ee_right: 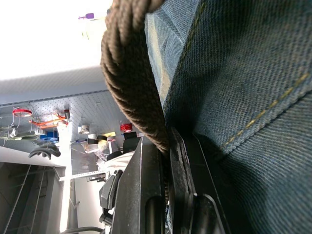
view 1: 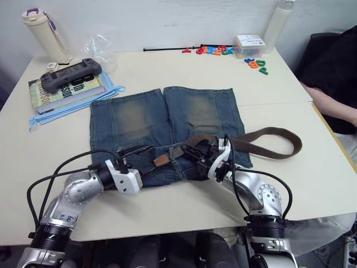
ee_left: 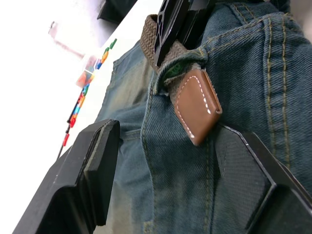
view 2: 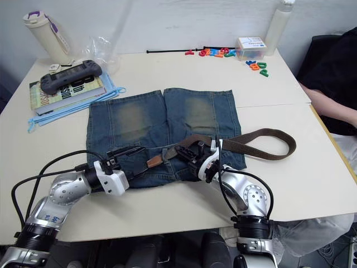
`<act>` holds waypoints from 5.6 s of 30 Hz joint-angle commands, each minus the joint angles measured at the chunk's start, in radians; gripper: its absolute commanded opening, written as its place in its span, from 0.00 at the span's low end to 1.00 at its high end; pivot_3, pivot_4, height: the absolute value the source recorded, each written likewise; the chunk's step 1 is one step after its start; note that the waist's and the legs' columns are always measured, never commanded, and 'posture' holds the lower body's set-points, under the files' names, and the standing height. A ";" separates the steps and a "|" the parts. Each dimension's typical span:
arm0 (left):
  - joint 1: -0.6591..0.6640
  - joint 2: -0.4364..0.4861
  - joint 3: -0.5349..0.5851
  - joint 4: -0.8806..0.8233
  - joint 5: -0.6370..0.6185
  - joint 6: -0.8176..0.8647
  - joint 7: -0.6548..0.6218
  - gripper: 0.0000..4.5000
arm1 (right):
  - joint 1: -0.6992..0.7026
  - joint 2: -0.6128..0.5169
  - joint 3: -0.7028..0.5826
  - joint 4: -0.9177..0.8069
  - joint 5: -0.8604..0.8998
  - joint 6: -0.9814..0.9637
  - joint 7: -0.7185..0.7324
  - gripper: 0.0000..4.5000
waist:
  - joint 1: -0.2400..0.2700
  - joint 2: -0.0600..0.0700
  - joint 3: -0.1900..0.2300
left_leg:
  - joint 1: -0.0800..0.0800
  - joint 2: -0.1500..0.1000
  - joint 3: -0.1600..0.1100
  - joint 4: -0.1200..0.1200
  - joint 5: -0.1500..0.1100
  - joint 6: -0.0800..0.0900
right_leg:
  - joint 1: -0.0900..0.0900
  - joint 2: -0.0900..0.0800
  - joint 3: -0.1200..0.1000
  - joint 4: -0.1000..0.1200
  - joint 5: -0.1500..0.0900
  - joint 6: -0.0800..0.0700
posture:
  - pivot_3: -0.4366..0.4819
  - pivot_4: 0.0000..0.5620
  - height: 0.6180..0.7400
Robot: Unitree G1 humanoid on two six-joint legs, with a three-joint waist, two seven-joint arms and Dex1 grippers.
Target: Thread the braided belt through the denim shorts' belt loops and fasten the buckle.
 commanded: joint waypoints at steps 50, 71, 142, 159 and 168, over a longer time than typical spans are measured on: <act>-0.094 -0.057 -0.117 0.039 0.074 0.014 0.058 0.00 | 0.153 -0.717 0.470 -0.771 -1.141 0.004 0.314 0.98 | 0.031 0.000 0.000 | -0.001 -0.001 0.000 0.004 0.002 -0.003 | 0.002 -0.002 -0.003 -0.003 0.000 0.001 | 0.48 0.27 0.82; -0.093 -0.059 -0.119 0.024 0.099 0.023 0.080 0.00 | 0.152 -0.692 0.410 -0.718 -1.446 0.030 0.507 0.01 | 0.032 -0.001 0.000 | -0.002 -0.001 -0.001 0.008 -0.002 0.000 | 0.003 -0.002 -0.004 -0.002 0.001 0.002 | 0.48 0.27 0.82; -0.140 -0.071 -0.135 -0.052 0.151 0.053 0.120 0.00 | 0.010 -0.095 -0.236 -0.400 -0.113 0.434 0.035 0.97 | 0.027 -0.001 0.000 | -0.006 -0.002 -0.001 0.013 -0.002 0.002 | 0.003 -0.004 -0.008 0.001 0.003 0.005 | 0.48 0.27 0.82; -0.117 -0.046 -0.127 -0.077 0.189 0.008 0.141 0.00 | 0.004 -0.184 0.028 -0.267 0.151 -0.086 -0.297 0.97 | 0.005 -0.001 0.000 | -0.006 -0.002 0.001 0.013 -0.001 0.003 | 0.001 -0.003 -0.006 0.004 0.003 0.005 | 0.48 0.27 0.82; -0.112 -0.036 -0.129 -0.074 0.200 0.004 0.147 0.00 | 0.020 -0.200 0.055 -0.282 0.140 -0.137 -0.270 0.46 | 0.005 -0.001 0.000 | -0.006 -0.001 0.001 0.013 -0.001 0.003 | 0.001 -0.003 -0.005 0.005 0.003 0.005 | 0.48 0.27 0.82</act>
